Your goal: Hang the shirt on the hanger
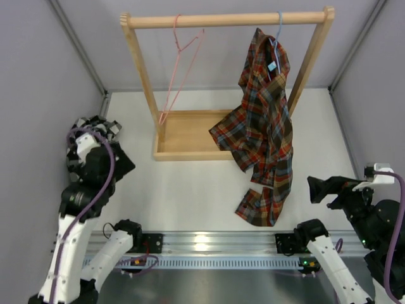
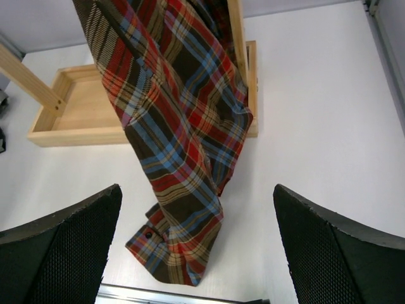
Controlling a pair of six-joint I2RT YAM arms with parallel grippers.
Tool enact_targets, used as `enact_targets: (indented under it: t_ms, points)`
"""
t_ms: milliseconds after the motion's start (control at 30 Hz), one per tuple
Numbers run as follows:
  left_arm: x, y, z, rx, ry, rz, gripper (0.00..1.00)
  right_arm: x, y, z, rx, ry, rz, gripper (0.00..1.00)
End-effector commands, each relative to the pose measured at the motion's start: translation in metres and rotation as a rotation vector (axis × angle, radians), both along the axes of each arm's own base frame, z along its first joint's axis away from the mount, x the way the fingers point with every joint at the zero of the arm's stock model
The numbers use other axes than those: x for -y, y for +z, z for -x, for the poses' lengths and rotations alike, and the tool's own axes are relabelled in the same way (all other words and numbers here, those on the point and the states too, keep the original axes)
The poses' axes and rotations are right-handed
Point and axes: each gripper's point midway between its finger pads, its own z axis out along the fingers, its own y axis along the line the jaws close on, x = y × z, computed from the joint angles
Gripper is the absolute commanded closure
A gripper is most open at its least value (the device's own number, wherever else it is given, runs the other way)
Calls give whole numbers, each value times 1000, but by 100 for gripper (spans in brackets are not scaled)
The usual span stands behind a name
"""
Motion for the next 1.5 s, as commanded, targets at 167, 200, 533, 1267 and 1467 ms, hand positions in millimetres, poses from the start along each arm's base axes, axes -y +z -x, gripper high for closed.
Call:
enact_targets:
  t_ms: [167,200,533,1267,1467]
  points:
    - [-42,-25,-111,-21,373,-5,2,-38,17,4,79,196,-113,1]
    - [-56,-21,-125,7,416,23,2,-41,15,4,79,212,-119,1]
    - [-142,-129,-156,-272,746,62,2,-66,23,13,129,359,-176,0]
    - [-88,-137,-179,-147,468,225,100,-70,24,4,148,376,-138,0]
    - [44,2,-112,264,-102,332,100,-63,30,-6,165,318,-137,0]
